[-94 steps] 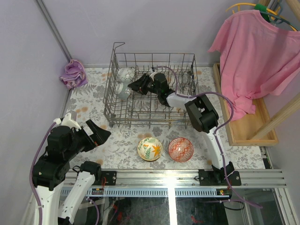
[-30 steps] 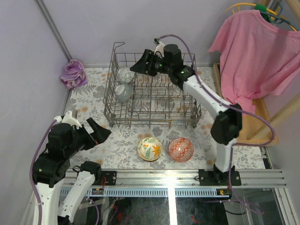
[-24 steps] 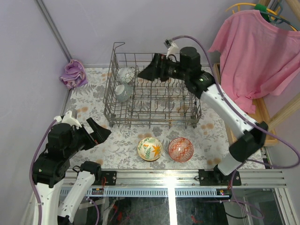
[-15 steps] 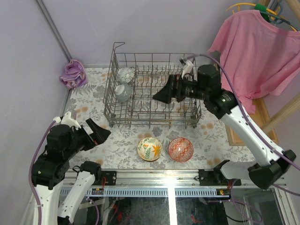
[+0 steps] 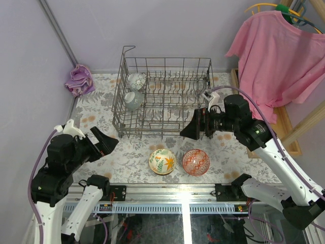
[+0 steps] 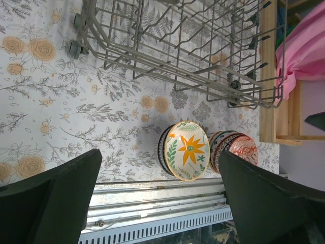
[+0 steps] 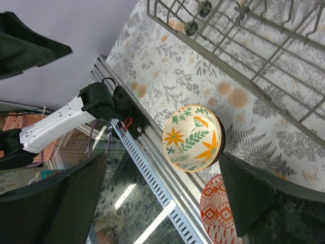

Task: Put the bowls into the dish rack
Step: Adjust the bowl at the center of the board.

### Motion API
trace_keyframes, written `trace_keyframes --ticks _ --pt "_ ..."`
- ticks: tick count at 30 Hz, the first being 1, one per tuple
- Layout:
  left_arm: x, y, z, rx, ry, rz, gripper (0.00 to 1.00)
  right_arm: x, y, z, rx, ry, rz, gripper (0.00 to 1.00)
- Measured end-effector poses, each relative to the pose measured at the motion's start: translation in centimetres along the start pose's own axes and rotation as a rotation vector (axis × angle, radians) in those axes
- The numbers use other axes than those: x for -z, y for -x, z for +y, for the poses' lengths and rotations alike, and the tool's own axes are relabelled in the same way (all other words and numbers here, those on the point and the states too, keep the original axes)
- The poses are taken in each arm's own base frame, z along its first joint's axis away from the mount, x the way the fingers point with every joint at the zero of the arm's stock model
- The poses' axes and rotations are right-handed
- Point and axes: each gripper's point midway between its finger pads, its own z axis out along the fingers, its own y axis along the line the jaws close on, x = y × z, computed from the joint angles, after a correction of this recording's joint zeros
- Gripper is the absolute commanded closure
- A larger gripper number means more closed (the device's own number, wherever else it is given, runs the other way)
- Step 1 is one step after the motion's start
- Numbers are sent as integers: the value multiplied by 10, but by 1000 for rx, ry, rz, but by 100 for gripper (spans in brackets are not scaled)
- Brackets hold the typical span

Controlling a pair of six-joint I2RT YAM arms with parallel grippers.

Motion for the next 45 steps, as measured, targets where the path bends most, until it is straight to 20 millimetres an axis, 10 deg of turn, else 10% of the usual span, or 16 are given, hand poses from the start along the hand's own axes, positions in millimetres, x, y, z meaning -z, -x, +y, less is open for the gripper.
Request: trace_keyframes --ticks 15,30,45 --pt "12 11 -9 39 -19 -50 0 -5 -51 9 -75 134 158 1" --pt "3 10 -4 -16 8 -13 0 -88 -134 55 199 -13 415 24" --pt "-17 -10 7 -31 15 56 0 -126 -183 19 330 -234 507 26"
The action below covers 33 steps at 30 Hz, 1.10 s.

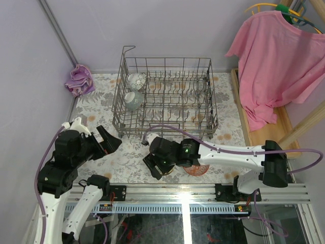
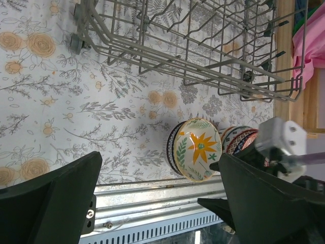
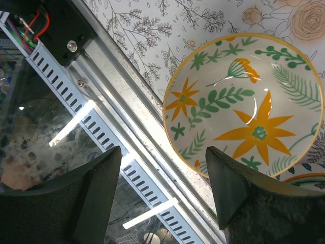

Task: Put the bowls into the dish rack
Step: Adjust the bowl at the center of the board.

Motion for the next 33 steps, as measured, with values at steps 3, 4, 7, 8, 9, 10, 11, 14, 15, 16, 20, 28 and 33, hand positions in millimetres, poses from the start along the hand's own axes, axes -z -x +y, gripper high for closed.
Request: trace_keyframes --ticks 3,4,7,8,9,10,11,14,15,16,20,28,33 --pt "-6 2 -2 0 -7 6 0 -10 -5 -1 4 -11 24 26" --pt "-8 2 -2 0 -9 6 0 -14 -6 0 7 -14 31 26" --pt "-12 2 -2 1 -10 10 0 -23 -11 3 21 -13 47 26" --pt "-13 2 -2 1 -11 10 0 -25 -12 4 24 -13 52 27" --pt "-13 1 -1 1 -12 10 0 -28 -14 4 26 -14 58 27" --pt "-14 1 -1 0 -14 9 0 -31 -15 4 28 -18 64 27" --pt "-14 0 -1 0 -14 9 0 -35 -17 4 30 -22 73 27" --pt "-14 -2 0 0 -16 7 0 -44 -23 1 31 -37 97 29" --pt "-14 -2 1 0 -16 7 0 -46 -24 0 33 -44 106 30" --pt "-14 -2 1 0 -16 7 0 -48 -24 -1 35 -49 109 31" --pt "-14 -2 1 0 -16 7 0 -58 -17 1 51 -64 114 46" --pt "-12 -2 0 -1 -20 1 0 -66 -8 0 80 -89 113 77" --pt "-10 -2 0 -3 -28 -11 0 -60 -3 1 86 -98 108 80"
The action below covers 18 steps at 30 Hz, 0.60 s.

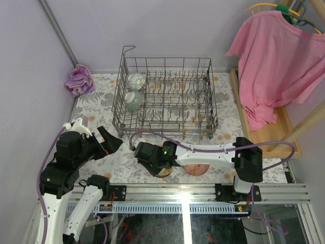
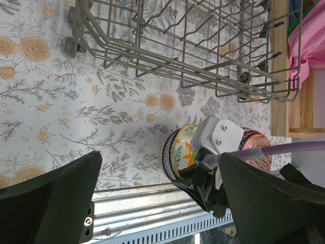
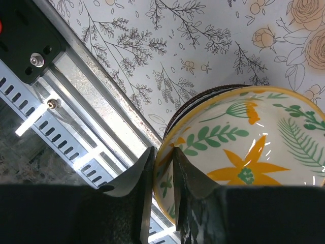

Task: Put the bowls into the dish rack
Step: Adjust the bowl at the center of the board.

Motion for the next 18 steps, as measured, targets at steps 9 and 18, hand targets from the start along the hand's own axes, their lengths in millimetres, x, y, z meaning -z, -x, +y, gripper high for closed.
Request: trace_keyframes --ticks 9,18 --pt "0 0 0 4 -1 1 0 8 2 0 -3 5 -14 62" --pt "1 0 -1 6 -6 -2 0 9 3 1 -7 9 -17 71"
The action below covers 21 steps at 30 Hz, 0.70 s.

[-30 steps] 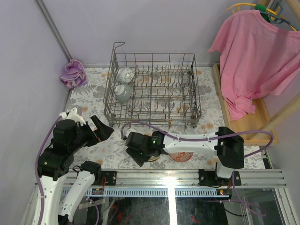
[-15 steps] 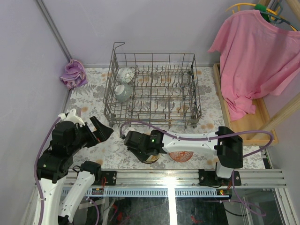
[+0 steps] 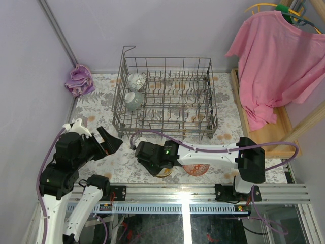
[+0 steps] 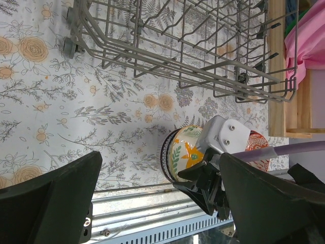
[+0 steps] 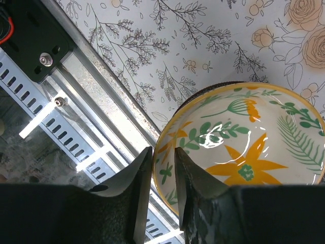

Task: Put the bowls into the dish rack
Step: Adjust the bowl at the center of the board.

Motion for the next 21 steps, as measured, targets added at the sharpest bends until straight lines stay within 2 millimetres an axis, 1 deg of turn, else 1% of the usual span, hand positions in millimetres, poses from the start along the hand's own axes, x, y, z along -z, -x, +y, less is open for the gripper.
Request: trace_keyframes --ticks 3,5,9,11,18,21 --pt "2 0 0 -1 -4 -7 1 0 0 0 0 2 0 76" --pt "2 0 0 -2 -6 -9 0 0 0 2 -1 5 -2 83" --pt "2 0 0 -2 -6 -10 1 1 0 3 1 4 -3 91" --pt "2 0 -1 -2 -7 -10 0 1 0 2 2 2 -3 99" --pt "2 0 0 -2 -6 -10 0 7 3 0 2 -11 -15 100" --pt "2 0 -1 -2 -7 -10 0 13 6 0 1 -13 -28 100"
